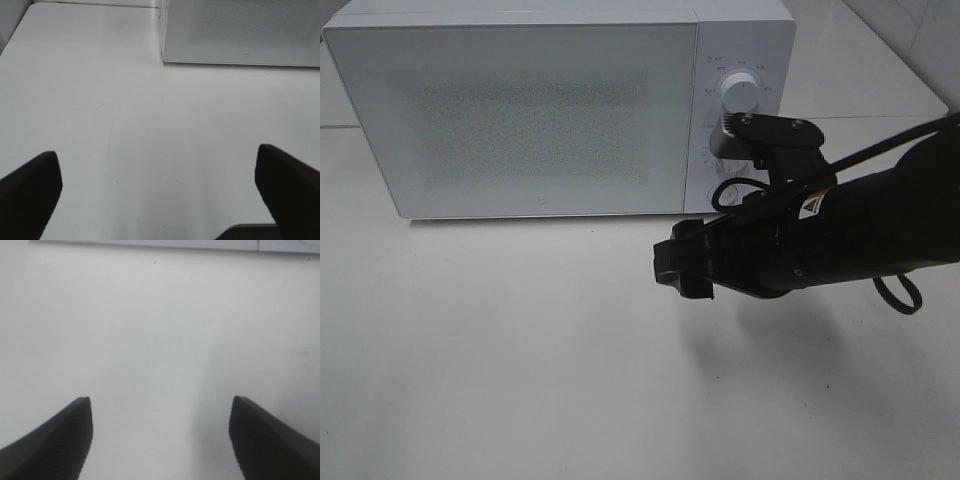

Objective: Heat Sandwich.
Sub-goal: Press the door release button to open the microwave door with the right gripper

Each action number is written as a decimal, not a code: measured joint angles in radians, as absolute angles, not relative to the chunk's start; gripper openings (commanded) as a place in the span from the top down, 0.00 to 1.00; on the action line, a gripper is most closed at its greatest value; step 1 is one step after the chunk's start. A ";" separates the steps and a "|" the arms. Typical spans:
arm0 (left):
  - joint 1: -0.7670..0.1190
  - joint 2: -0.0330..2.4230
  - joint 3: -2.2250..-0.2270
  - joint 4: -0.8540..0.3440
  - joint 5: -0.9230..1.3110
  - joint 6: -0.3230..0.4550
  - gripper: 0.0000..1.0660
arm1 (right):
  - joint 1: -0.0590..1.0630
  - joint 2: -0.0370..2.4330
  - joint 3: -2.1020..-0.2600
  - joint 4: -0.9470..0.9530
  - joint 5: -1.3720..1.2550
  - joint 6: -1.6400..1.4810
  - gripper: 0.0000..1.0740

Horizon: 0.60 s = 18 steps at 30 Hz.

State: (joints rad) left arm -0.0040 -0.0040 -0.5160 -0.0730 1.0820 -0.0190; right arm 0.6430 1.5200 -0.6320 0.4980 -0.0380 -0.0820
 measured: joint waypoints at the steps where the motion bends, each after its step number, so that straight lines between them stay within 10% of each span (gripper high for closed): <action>1: -0.004 -0.004 -0.516 -0.073 1.082 -0.019 0.08 | 0.643 1.520 -0.652 0.471 0.028 -0.101 0.34; 18: -0.004 -0.004 -0.516 -0.073 1.082 -0.019 0.08 | 0.643 1.502 -0.811 0.217 0.609 -0.103 0.34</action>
State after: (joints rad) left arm -0.0040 -0.0040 -0.5160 -0.0730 1.0820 -0.0190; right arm 0.6430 1.5020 -0.8110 0.2170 0.6090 -0.1030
